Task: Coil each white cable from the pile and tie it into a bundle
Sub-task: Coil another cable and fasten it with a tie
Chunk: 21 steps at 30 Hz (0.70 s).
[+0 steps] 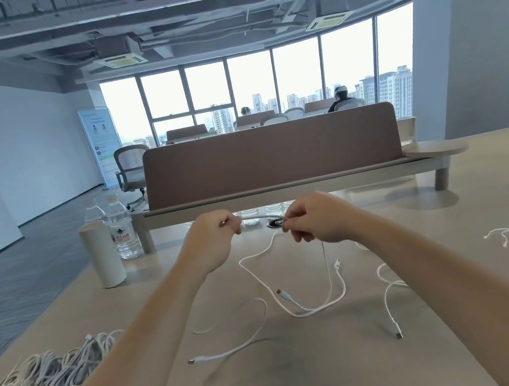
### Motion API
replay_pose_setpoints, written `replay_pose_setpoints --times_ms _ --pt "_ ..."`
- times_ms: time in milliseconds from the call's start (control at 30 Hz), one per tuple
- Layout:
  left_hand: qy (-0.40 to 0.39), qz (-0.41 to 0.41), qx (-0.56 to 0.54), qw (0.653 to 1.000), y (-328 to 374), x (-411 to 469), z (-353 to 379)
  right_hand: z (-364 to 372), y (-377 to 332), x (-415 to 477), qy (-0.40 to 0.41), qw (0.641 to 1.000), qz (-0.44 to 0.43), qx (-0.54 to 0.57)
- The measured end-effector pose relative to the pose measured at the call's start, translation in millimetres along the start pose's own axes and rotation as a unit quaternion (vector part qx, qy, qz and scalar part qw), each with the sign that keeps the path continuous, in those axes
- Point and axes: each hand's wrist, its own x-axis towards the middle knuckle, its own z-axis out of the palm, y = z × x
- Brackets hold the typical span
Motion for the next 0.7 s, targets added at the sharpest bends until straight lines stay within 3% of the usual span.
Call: replay_pose_setpoints --times_ms 100,200,300,400,600,700 --pt "-0.045 -0.019 0.042 0.998 -4 1 0 -1 -3 1 0.052 0.998 -0.015 0.030" --pt "-0.104 -0.022 0.074 0.991 2 -2 2 -1 -9 2 0.036 0.999 -0.029 -0.007" --pt "-0.123 0.005 0.037 0.992 19 -5 5 1 -20 2 0.028 0.998 -0.046 -0.041" --pt "-0.089 0.017 0.022 0.996 23 -5 8 3 -27 3 0.035 0.996 -0.060 -0.049" --pt "0.001 -0.069 -0.158 0.985 5 1 5 4 -6 1 -0.046 0.998 -0.002 -0.048" --pt "-0.021 -0.092 -0.186 0.978 -6 3 -1 6 17 -3 -0.054 0.995 0.046 0.076"
